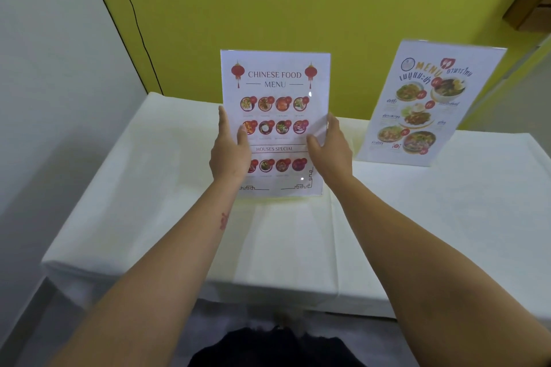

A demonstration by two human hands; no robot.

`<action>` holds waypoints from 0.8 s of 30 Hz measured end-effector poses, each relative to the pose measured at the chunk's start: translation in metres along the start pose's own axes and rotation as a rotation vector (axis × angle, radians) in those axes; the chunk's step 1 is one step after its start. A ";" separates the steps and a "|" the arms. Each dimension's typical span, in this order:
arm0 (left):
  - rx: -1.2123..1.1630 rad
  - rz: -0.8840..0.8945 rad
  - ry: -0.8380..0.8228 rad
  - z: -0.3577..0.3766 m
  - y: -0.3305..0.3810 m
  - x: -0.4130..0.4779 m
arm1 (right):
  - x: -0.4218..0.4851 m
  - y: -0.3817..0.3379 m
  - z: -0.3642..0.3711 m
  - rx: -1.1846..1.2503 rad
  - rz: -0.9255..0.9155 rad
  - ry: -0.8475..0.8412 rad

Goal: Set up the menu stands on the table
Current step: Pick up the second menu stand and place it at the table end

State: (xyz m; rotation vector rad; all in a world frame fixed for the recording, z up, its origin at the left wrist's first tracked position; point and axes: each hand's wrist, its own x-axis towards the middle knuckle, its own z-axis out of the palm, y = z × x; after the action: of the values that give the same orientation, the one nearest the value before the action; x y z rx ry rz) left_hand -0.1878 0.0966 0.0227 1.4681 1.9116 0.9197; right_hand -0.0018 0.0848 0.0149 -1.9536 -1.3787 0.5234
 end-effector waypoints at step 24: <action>-0.489 -0.056 -0.131 -0.118 -0.042 0.150 | 0.063 -0.137 0.095 0.243 -0.069 -0.075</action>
State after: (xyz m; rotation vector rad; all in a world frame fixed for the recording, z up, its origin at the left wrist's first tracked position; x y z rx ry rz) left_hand -0.3407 0.2134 0.0582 1.1455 1.4870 1.1356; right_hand -0.1324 0.2003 0.0523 -1.7009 -1.3549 0.7024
